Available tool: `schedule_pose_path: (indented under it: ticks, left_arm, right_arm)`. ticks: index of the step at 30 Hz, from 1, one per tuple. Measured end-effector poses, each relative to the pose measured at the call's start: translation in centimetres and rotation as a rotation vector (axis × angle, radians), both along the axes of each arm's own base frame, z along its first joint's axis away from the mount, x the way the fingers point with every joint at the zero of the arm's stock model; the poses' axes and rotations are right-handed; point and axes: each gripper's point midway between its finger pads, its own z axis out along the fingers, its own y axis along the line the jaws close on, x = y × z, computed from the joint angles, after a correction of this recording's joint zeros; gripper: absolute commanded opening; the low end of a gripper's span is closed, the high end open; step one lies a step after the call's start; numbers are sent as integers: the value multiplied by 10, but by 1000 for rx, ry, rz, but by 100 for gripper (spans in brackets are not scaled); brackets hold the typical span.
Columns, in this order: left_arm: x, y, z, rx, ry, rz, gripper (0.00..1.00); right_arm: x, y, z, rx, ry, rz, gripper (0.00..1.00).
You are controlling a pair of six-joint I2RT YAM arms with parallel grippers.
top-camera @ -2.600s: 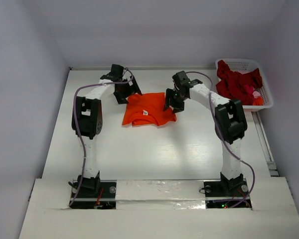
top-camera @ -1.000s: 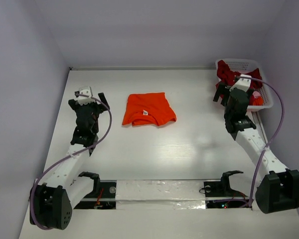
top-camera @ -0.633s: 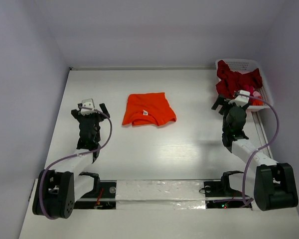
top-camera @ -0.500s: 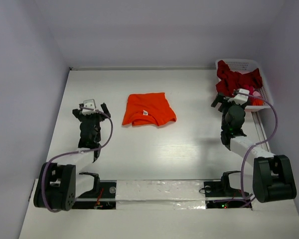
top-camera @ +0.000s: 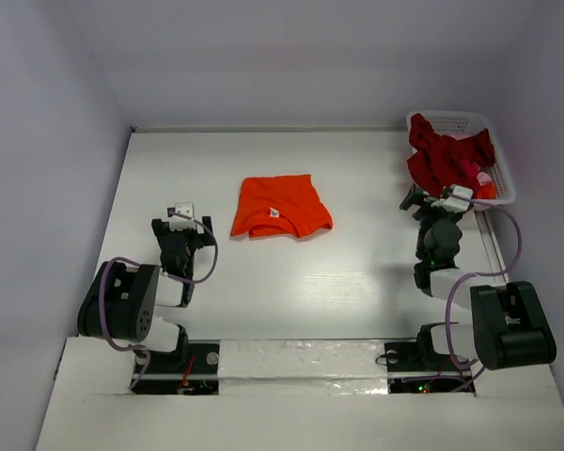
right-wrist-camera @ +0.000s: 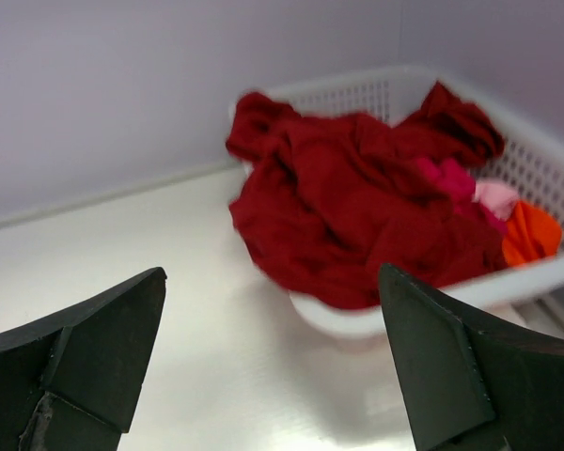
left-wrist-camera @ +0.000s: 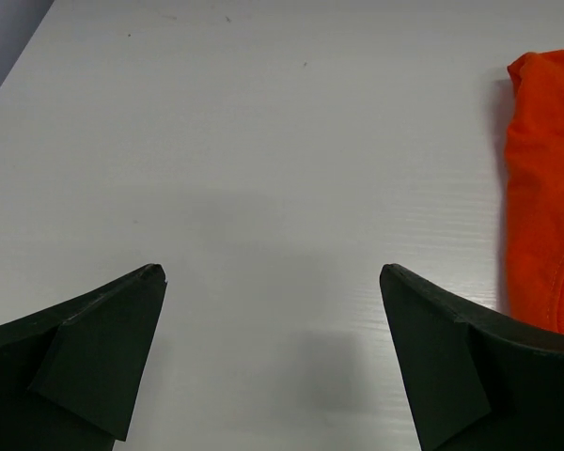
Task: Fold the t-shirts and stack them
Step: Fold the tshirt
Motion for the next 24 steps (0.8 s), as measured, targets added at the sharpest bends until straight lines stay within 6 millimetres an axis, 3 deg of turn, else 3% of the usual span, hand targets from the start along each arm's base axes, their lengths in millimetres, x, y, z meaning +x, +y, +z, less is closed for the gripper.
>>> schedule_pose_path:
  ticks: [4, 12, 24]
  left_arm:
    - [6, 2, 8, -8, -27, 8, 99]
    - [12, 5, 20, -23, -69, 35, 99]
    - [12, 6, 20, -25, -69, 42, 99]
  right_arm:
    - [-9, -1, -22, -5, 27, 0, 100]
    - [-6, -1, 0, 2, -54, 0, 100]
    - [-6, -1, 0, 3, -56, -1, 100]
